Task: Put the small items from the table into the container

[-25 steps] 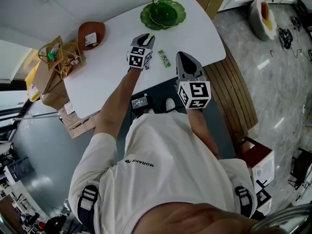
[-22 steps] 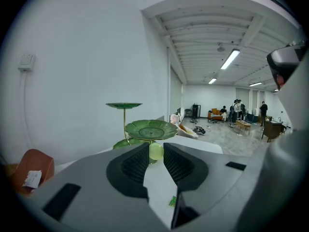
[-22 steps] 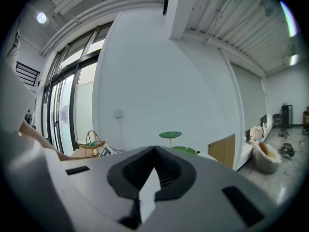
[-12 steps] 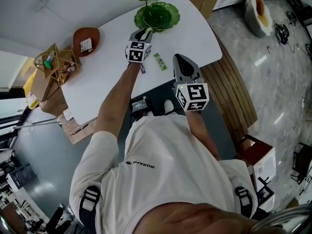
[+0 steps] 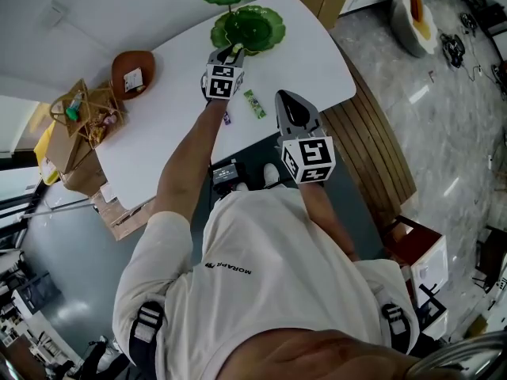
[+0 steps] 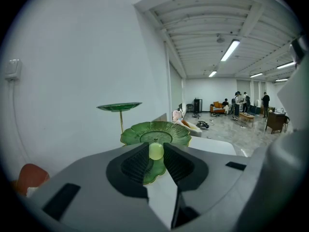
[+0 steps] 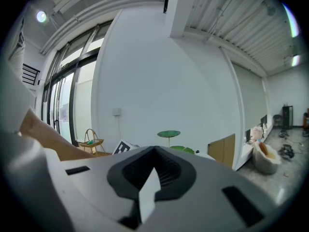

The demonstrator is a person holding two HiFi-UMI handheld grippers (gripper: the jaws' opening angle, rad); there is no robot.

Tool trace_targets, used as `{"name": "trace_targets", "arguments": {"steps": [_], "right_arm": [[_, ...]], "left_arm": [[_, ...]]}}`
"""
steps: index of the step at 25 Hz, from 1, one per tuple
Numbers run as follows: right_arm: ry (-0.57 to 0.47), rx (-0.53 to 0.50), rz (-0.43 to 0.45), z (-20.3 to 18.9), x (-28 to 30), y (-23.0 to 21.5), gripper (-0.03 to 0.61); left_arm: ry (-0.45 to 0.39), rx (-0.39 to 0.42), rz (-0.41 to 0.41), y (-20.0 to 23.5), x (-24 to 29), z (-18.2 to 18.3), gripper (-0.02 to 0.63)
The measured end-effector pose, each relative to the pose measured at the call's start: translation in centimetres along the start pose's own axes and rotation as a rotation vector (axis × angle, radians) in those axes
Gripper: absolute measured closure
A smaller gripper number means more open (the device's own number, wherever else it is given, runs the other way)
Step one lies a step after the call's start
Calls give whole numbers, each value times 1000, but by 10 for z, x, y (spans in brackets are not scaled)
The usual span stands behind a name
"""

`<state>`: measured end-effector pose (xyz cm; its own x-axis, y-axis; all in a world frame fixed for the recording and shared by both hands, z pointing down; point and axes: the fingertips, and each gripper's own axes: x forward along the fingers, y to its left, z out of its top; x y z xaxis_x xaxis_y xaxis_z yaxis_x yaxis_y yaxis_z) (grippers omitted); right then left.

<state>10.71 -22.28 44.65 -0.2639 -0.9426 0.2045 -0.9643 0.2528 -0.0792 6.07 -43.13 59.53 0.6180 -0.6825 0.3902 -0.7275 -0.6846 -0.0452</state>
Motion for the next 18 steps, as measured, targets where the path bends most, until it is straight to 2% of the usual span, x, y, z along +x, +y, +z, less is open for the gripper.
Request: {"name": "trace_targets", "arguments": {"steps": [7, 13, 18], "right_arm": [[7, 6, -4, -1, 5, -6, 571], [12, 5, 5, -2, 8, -6, 571], [8, 7, 7, -1, 8, -5, 571]], "left_arm": [[18, -2, 19, 1, 12, -1, 517], [32, 37, 25, 0, 16, -7, 515], [17, 22, 24, 0, 9, -9, 506]]}}
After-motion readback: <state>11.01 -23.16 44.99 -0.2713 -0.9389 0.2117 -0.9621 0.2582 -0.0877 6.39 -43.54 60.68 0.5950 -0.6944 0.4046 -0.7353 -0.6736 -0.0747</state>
